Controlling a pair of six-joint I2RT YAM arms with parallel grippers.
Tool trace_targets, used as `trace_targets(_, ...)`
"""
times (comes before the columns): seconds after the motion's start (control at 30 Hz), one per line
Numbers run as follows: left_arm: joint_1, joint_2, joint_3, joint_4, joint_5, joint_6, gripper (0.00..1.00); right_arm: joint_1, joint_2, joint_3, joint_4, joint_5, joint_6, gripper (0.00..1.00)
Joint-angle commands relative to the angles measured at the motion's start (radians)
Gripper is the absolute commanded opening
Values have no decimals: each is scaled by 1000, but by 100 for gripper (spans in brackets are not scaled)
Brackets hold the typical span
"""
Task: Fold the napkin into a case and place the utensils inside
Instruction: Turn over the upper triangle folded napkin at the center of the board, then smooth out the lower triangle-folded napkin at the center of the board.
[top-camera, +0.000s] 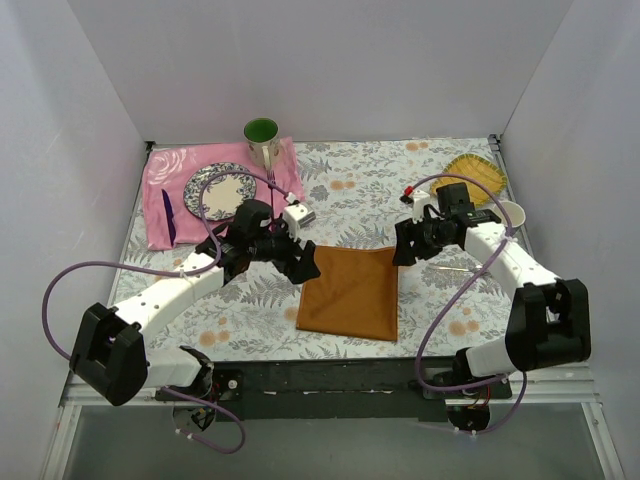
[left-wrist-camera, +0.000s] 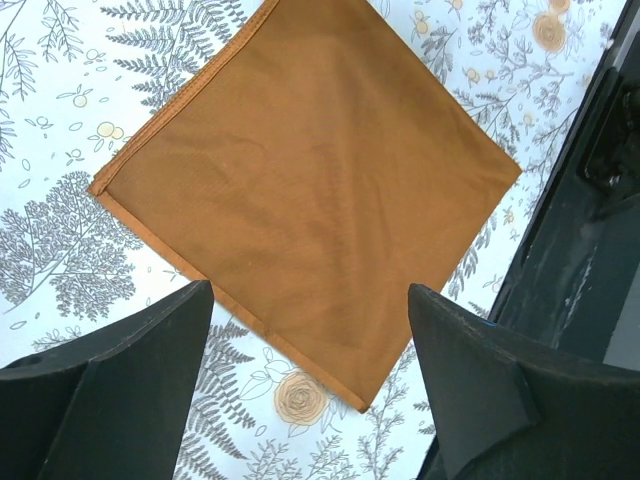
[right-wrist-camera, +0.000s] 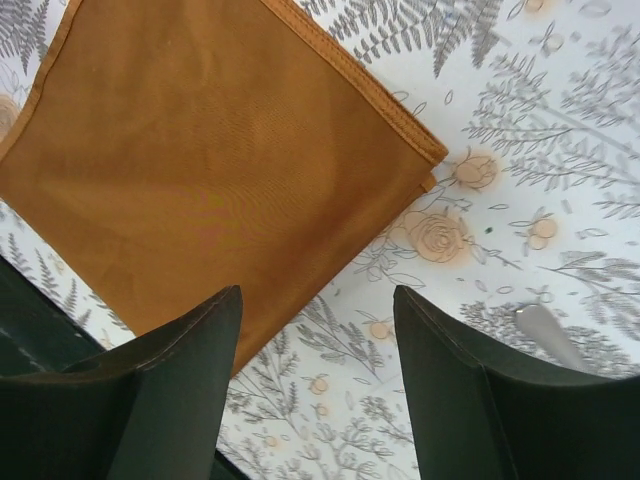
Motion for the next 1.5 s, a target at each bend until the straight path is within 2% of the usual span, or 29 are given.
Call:
trace_targets(0.0,15,-36,-22,50,-23,-129,78,-1,64,15,66,-31,171,68)
trace_targets(0.33,59,-46,-41,41,-15,-159,77,-6,252,-12,158,-17,203,65)
trace_targets(0.37,65,-44,-39,40,-14,-157,77,-9,262,-15,171,-27,201,62)
trace_targets(0.5,88,-32,-41,29,-1,-155,74,-13,321,-16,190,-129,198,33)
trace_targets(0.57,111,-20,-39,20,14,-154,72,-13,331,-24,216,-179,217,28)
trace_targets(0.6,119,-13,-38,11,23,-154,71,-13,341,-30,242,-186,224,22)
trace_targets(0.77,176,13,-44,-6,72,-154,70,-10,362,-54,317,-252,270,20)
trace_targets(1.0,202,83,-39,-10,126,-140,68,13,407,-62,397,-320,286,18)
trace_targets(1.07,203,103,-27,-29,166,-143,68,11,410,-44,355,-324,274,23)
trace_targets(1.1,202,120,-16,-34,184,-148,69,10,404,-36,333,-321,246,32)
trace_targets(1.17,203,125,-18,-23,236,-166,74,-13,385,-16,278,-315,205,40)
trace_targets(1.2,202,119,-24,-11,308,-177,77,-19,362,22,255,-314,188,51)
trace_targets(1.3,200,99,-76,84,417,-247,89,-32,326,129,161,-306,120,73)
trace_targets(1.37,194,82,-108,143,442,-296,98,-38,306,169,124,-321,91,80)
trace_targets(1.4,185,79,-113,154,448,-304,98,-39,284,183,94,-326,80,85)
trace_targets(1.47,162,86,-121,182,450,-327,98,-39,267,205,75,-344,65,89)
